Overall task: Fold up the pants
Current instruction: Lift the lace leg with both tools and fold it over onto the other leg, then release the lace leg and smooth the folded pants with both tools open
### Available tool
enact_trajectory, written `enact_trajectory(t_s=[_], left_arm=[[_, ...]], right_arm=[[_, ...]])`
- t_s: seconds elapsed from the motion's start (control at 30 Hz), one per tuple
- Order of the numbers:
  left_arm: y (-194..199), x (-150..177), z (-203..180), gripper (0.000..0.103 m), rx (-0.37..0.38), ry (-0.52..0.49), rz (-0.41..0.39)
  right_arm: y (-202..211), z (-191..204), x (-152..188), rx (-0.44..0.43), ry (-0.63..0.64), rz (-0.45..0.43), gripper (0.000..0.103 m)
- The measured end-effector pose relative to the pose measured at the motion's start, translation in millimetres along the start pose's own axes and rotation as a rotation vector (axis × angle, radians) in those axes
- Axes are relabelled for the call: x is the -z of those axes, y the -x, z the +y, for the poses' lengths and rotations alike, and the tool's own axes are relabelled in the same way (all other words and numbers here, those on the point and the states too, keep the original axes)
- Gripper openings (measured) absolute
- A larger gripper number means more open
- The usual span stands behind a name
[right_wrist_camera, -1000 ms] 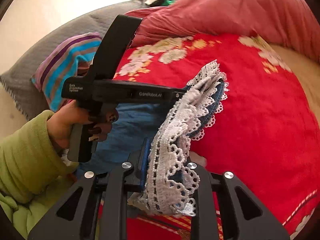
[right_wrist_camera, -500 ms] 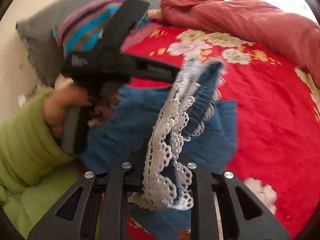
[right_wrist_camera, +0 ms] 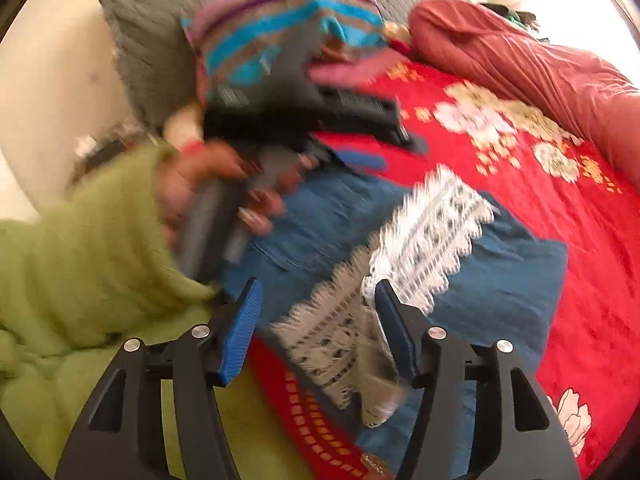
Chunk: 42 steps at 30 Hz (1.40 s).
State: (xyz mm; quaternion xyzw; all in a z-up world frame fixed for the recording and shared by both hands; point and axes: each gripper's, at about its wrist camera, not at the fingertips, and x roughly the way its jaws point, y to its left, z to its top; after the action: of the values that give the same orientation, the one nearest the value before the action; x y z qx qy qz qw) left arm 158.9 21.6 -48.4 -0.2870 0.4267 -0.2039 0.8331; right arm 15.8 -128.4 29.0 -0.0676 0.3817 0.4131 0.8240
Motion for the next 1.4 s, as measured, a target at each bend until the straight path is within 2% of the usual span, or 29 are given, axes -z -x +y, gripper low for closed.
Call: enact_trajectory(t_s=[0.1, 0.2, 0.27, 0.3, 0.33, 0.37, 0.47, 0.63, 0.77, 0.83, 0.97, 1.13, 1.23, 1.4], left_arm=[[-6.7, 8.1, -11.2, 0.063, 0.000, -0.037, 0.042], [-21.9, 10.9, -19.4, 0.071, -0.051, -0.067, 0.088], [-32.8, 11.3, -24.8, 0.071, -0.090, -0.087, 0.109], [-36.6, 11.5, -27.3, 0.063, -0.113, -0.101, 0.112], [-41.3, 12.2, -31.3, 0.045, -0.150, -0.126, 0.117], [-45.7, 13.2, -34.8, 0.014, -0.149, -0.140, 0.135], [-35.0, 13.1, -38.3, 0.013, -0.147, -0.155, 0.099], [-23.3, 8.5, -30.6, 0.013, -0.188, -0.158, 0.072], [-28.9, 11.2, -25.1, 0.031, -0.215, -0.157, 0.077], [-20.0, 10.3, -23.4, 0.033, -0.199, -0.140, 0.064], [5.3, 14.2, -29.5, 0.043, -0.235, -0.164, 0.031], [38.0, 38.0, -33.6, 0.051, -0.271, -0.174, 0.044], [54.3, 61.8, -36.1, 0.051, -0.259, -0.170, 0.068], [65.2, 98.5, -37.3, 0.051, -0.170, -0.112, 0.162]], right_arm=[[22.6, -8.0, 2.5, 0.064, 0.010, -0.039, 0.061], [21.4, -28.6, 13.2, 0.135, -0.031, -0.010, 0.061], [12.8, -43.6, 20.2, 0.143, -0.077, 0.013, 0.061], [7.3, -49.0, 24.1, 0.139, -0.099, 0.026, 0.061], [2.8, -51.7, 27.9, 0.144, -0.114, 0.042, 0.061], [-4.4, -55.9, 30.6, 0.153, -0.130, 0.067, 0.061], [-12.0, -57.6, 40.2, 0.165, -0.149, 0.102, 0.061], [-25.0, -54.6, 48.2, 0.178, -0.129, 0.122, 0.062], [-34.3, -54.2, 48.3, 0.193, -0.131, 0.121, 0.066], [-32.2, -53.2, 46.8, 0.193, -0.128, 0.119, 0.067], [-18.1, -55.6, 43.1, 0.184, -0.156, 0.093, 0.066], [0.4, -58.4, 41.7, 0.222, -0.158, 0.060, 0.066], [7.2, -60.0, 43.7, 0.231, -0.162, 0.054, 0.066], [10.7, -56.0, 47.0, 0.226, -0.141, 0.050, 0.065]])
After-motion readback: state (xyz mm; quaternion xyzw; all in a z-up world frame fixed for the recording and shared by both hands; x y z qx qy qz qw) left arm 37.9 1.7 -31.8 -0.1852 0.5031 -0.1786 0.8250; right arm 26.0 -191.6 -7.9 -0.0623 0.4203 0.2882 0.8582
